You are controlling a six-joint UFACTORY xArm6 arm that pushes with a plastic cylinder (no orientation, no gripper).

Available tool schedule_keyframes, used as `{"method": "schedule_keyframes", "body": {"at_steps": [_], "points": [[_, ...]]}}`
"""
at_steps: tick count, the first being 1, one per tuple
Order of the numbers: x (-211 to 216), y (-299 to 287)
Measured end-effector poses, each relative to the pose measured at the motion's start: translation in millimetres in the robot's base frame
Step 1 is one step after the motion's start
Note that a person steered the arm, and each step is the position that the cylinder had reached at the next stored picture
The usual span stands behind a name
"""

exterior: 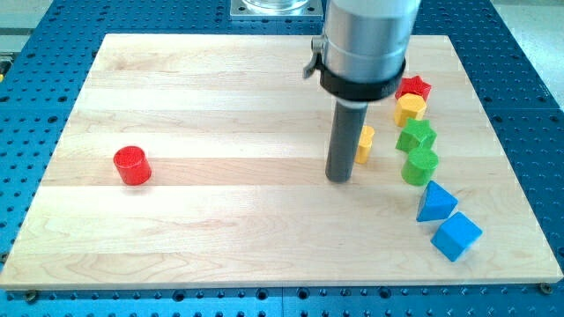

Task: Move heart above red star

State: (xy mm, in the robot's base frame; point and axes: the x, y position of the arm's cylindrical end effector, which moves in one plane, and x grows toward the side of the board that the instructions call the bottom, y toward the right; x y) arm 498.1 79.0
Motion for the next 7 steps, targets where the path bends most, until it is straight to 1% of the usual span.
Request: {"method": "schedule_keyframes", "body": {"at_steps": [1, 3, 4, 5, 6, 7], "points": [[-25, 27], [-132, 40], [-153, 13], [-172, -30], [-188, 33], [-190, 80]]}}
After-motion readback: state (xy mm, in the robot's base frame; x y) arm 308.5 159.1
